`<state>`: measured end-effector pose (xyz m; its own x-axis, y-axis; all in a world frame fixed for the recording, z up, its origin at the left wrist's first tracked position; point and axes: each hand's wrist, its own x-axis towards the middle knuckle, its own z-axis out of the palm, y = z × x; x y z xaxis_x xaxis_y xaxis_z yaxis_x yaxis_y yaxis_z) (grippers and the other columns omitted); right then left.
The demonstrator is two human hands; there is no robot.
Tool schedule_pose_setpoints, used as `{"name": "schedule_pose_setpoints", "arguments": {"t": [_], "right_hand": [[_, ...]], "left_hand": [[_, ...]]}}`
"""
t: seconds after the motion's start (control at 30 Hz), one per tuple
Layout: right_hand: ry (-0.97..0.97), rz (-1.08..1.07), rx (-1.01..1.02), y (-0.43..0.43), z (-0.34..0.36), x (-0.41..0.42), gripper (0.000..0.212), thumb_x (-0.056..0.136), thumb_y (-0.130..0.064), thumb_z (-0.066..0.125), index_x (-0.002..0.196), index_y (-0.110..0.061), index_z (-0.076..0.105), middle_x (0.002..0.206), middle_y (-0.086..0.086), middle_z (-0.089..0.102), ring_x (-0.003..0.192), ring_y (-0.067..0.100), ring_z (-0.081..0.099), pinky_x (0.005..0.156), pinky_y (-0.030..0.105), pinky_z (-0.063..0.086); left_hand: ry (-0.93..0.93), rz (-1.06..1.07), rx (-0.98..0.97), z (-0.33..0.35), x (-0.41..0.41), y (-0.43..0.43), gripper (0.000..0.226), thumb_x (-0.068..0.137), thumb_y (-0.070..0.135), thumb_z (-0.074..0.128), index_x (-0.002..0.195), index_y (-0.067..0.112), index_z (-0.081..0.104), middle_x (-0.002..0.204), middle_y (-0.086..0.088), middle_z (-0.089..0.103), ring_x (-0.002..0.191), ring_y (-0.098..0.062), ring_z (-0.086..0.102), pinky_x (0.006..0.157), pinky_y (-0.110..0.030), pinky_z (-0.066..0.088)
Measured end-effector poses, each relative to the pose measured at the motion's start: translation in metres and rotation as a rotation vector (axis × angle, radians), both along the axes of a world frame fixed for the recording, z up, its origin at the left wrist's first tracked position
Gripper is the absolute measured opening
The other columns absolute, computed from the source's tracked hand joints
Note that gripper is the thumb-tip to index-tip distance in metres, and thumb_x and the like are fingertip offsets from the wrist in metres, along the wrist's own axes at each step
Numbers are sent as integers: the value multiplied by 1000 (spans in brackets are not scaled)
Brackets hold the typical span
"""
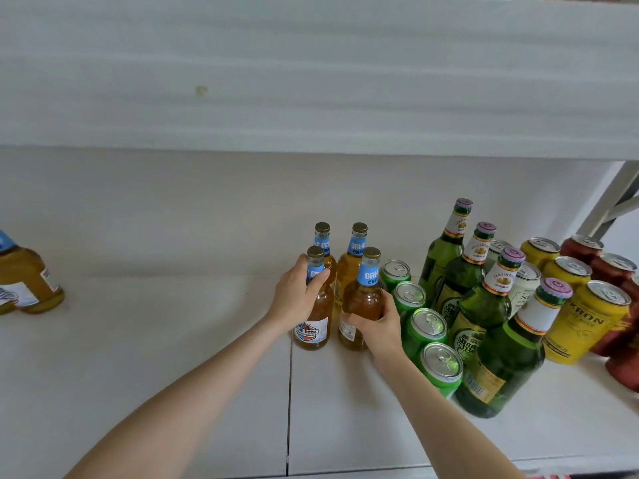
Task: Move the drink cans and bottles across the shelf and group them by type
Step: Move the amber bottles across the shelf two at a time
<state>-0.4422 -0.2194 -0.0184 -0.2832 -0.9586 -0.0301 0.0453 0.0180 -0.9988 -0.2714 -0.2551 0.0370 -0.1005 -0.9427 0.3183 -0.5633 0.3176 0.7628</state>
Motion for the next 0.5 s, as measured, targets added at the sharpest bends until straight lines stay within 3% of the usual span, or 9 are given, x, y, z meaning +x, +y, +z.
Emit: {"name": "schedule_pose_setpoints", "arguments": {"t": [0.27,0.37,0.5], "right_hand": [[44,64,-44,1,-6,-3,72,61,-8,90,114,-40,52,106,-19,68,94,-4,66,72,14,52],[27,71,-44,4,-5,-1,79,63,-10,90,126,-31,49,115,-14,65,103,3,64,78,17,52],[-3,26,-43,14,-12,0,82,63,-5,90,130,-28,47,116,-12,65,98,-6,63,74,11,53]], "left_hand": [[49,-30,-11,-3,0,5,32,97,41,53,122,21,51,111,5,67,100,-13,64,88,-35,54],[119,-44,3,-5,0,9,32,95,38,58,120,19,53,110,4,68,100,-11,65,88,-35,55],[257,-13,87,-16,7,21,30,92,33,64,119,23,55,113,7,67,106,-9,64,88,-27,53]]}}
